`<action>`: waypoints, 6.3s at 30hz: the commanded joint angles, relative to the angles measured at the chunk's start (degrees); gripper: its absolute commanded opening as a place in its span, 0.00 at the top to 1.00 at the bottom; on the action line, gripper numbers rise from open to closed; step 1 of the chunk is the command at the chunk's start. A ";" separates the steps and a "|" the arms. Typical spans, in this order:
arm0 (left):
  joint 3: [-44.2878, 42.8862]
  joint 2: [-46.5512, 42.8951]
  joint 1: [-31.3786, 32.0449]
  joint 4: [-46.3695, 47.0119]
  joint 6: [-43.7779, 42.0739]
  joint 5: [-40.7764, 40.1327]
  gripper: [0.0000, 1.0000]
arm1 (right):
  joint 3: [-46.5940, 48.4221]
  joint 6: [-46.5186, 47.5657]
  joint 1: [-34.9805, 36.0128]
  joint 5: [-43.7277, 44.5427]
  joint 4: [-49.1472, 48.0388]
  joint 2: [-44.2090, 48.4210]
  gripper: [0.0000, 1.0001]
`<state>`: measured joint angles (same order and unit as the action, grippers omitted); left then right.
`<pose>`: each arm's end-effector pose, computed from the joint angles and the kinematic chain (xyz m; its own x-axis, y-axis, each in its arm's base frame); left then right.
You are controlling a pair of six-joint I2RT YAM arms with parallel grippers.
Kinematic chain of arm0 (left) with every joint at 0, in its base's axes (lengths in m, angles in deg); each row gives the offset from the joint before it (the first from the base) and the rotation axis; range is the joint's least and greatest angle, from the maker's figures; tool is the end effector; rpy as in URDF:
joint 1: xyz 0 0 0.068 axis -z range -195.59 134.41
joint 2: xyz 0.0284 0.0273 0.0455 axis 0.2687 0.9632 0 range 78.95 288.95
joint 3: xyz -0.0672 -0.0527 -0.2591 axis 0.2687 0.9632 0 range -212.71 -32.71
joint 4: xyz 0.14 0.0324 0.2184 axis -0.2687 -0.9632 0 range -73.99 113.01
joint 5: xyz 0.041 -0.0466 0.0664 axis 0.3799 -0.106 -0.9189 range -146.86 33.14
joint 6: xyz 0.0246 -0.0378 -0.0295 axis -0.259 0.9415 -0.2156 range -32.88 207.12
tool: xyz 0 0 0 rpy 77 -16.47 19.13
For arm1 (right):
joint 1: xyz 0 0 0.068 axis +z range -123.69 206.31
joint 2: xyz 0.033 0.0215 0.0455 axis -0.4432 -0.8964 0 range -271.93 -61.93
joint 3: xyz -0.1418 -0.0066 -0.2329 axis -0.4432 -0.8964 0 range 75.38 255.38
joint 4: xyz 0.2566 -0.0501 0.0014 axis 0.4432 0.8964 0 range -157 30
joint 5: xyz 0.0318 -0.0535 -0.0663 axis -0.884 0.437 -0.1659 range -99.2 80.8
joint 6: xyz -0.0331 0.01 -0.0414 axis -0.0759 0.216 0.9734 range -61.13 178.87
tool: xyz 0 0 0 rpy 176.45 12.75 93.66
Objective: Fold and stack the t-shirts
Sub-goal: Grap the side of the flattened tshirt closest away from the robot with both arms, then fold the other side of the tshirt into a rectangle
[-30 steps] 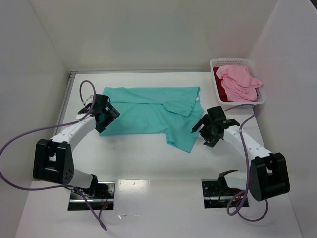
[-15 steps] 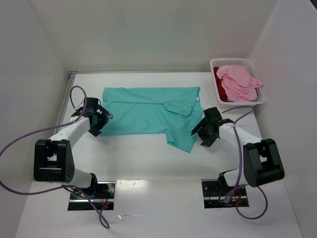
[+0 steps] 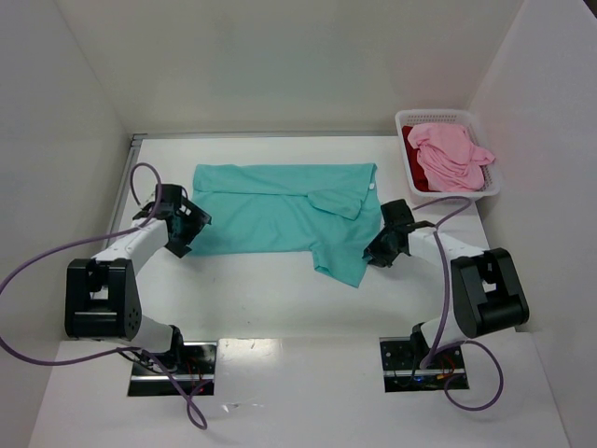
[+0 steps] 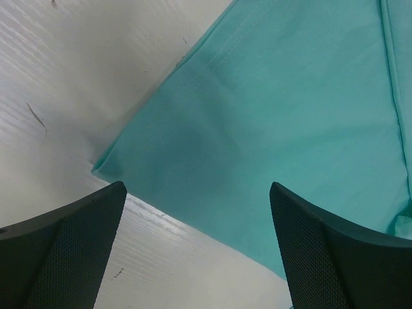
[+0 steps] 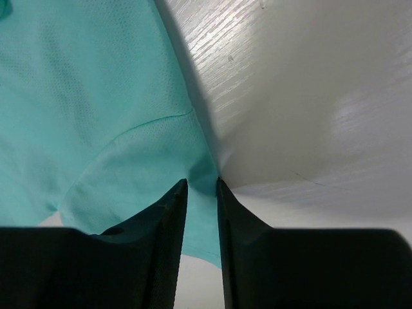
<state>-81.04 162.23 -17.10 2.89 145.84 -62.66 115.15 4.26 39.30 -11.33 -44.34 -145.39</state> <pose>0.2867 0.0113 0.1948 -0.3536 -0.8600 -0.3680 -0.7443 0.4969 -0.4462 0.2458 0.0581 0.1495 -0.7120 0.6717 -0.2046 0.5891 0.7299 0.3466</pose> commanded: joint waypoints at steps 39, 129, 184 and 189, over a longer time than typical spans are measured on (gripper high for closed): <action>5.27 2.06 -2.26 0.07 7.46 -5.53 0.39 | 3.03 0.03 0.54 1.60 -0.95 -0.04 0.90; -36.39 32.29 -8.24 5.18 -14.69 7.12 0.98 | 38.01 4.16 -7.81 -6.22 -14.04 -25.61 1.00; -43.17 26.23 -0.33 4.47 -38.59 21.54 0.01 | 34.51 18.57 -5.18 -11.32 -10.26 -23.33 0.28; -40.79 23.59 0.29 4.47 -38.59 19.70 0.01 | 33.36 19.10 -4.56 -10.44 -10.26 -23.85 0.28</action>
<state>-122.99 190.17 -15.95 7.13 109.40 -40.95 149.07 21.74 34.19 -22.13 -55.01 -171.95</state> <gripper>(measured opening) 0.987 0.722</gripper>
